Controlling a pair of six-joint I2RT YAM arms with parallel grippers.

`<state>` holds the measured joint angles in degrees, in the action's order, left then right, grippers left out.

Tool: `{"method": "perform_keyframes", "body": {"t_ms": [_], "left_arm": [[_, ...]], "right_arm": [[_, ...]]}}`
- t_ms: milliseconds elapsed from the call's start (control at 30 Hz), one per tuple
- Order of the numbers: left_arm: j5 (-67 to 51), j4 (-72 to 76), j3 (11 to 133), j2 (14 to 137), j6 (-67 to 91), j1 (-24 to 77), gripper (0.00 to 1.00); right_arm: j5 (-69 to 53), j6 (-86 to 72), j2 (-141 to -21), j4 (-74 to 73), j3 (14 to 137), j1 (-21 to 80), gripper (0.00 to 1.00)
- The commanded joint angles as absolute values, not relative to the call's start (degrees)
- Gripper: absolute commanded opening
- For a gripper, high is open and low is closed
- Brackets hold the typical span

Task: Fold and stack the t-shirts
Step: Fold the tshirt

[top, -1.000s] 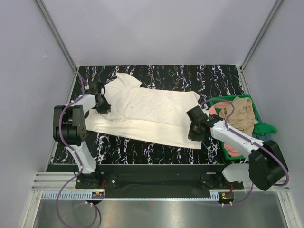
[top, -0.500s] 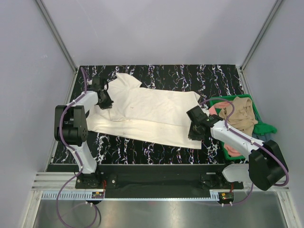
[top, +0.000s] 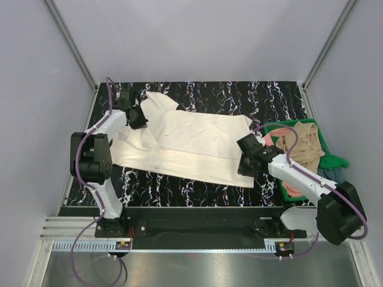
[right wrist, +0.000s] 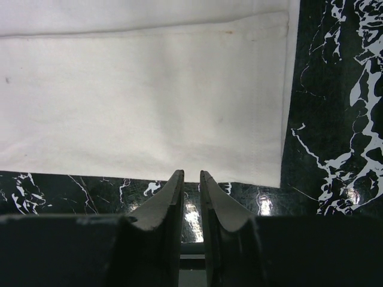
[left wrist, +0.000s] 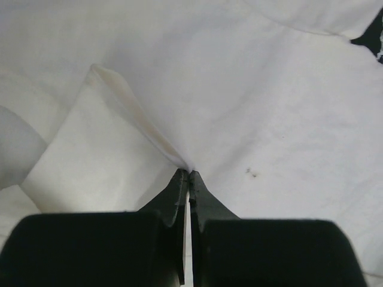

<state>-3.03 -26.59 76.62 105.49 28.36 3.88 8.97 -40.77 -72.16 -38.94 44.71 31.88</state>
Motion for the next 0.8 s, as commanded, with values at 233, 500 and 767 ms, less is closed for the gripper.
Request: {"method": "perform_keyframes", "body": {"t_ms": [233,500,767], "left_arm": [[-8.26,-20.13,81.12,105.65,22.77,7.11,0.0],[-7.39,-20.48,82.35,107.57,20.65,8.61,0.0],[1.29,-26.53,85.16,109.86,21.26,9.14,0.0]], "right_arm": [[9.58,-40.43,-69.44,-39.73,46.14,32.26,0.24],[10.11,-40.08,-68.12,-40.87,46.58,32.34,0.24],[12.65,-41.92,-69.69,-40.43,46.15,32.26,0.23]]}}
